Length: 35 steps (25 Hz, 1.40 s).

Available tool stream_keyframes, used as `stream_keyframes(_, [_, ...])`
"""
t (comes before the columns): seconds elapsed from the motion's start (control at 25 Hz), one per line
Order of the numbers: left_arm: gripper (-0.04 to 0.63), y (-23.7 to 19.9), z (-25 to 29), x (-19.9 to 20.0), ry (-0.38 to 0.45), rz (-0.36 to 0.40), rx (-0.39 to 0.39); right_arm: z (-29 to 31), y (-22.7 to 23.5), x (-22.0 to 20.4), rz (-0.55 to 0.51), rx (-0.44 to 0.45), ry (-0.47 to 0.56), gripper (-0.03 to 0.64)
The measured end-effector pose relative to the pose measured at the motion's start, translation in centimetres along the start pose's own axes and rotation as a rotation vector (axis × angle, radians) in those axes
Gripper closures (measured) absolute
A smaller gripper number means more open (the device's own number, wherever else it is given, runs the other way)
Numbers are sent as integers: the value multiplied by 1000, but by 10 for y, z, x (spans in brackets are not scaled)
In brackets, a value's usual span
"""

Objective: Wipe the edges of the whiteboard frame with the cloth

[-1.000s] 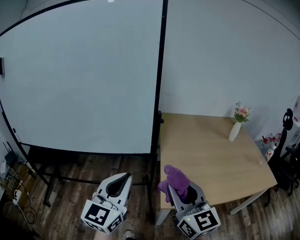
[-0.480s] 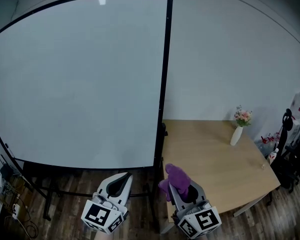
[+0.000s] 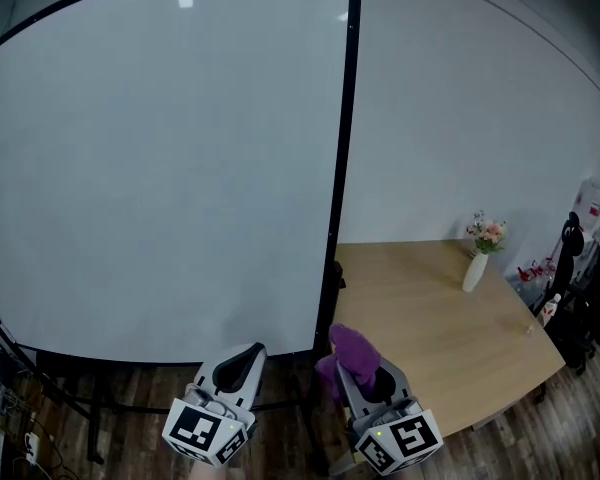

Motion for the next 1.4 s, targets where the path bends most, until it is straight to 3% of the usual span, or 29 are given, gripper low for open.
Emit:
stream_keyframes(0.28, [578, -21, 21, -17, 6, -13, -41, 30, 9, 5, -48, -41, 17, 503])
stream_keyframes(0.52, [578, -22, 51, -20, 20, -16, -67, 55, 30, 36, -116, -41, 45, 504])
stream_keyframes(0.84, [578, -28, 84, -16, 36, -3, -35, 99, 59, 112, -230, -13, 102, 506])
stream_keyframes(1.12, [578, -34, 98, -12, 37, 12, 11, 145, 56, 189, -353, 57, 160, 508])
stream_keyframes(1.4, [578, -41, 100, -13, 11, 32, 72, 189, 49, 247, -370, 99, 198, 509])
Point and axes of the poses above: the fingertips, and each gripper's own axes: z forward along the fingers, y to its right, x out of its top, the point moved 2 cm from there along -z, backward along the fingers, and after that the axes turned 15 degrees about z, right-handed, at the moved point
